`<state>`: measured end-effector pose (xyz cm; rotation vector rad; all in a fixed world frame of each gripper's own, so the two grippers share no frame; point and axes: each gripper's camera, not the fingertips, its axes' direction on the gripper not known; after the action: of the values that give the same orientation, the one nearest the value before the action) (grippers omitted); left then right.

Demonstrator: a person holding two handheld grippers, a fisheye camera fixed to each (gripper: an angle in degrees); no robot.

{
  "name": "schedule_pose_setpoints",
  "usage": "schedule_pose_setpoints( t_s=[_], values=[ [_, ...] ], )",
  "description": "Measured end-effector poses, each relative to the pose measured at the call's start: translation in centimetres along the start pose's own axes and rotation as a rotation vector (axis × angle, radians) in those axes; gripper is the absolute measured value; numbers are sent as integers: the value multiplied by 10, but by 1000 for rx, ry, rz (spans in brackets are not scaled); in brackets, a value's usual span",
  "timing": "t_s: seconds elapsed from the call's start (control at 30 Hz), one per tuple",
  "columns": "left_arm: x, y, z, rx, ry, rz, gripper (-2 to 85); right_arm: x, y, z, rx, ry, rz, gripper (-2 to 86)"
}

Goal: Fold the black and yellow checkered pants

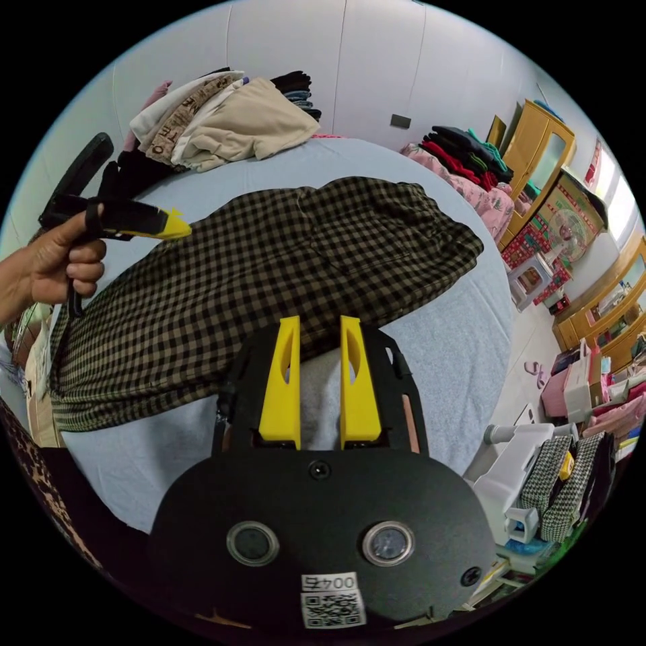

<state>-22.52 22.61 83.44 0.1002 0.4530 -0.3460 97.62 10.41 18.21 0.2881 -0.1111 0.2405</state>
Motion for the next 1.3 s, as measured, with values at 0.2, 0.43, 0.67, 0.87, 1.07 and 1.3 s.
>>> schedule_pose_setpoints(
  t_s=[0.2, 0.43, 0.67, 0.87, 1.07, 1.3],
  values=[
    [10, -5, -17, 124, -289, 79, 93, 10, -3, 7, 0, -6, 3, 93],
    [-39, -25, -3, -50, -218, -64, 118, 39, -12, 4, 15, -48, 36, 87],
    [-48, -22, 0, -32, -113, -125, 34, 64, -55, -42, 87, -283, 235, 106],
    [-5, -12, -16, 80, -184, -22, 10, 72, -119, -46, 52, -493, 449, 119],
    [51, 4, 1, 77, -282, 171, 7, 62, -168, -18, -71, -552, 413, 129],
    [71, 5, 10, 42, -313, 291, 7, 64, -187, 25, -246, -403, 342, 34]
  ],
)
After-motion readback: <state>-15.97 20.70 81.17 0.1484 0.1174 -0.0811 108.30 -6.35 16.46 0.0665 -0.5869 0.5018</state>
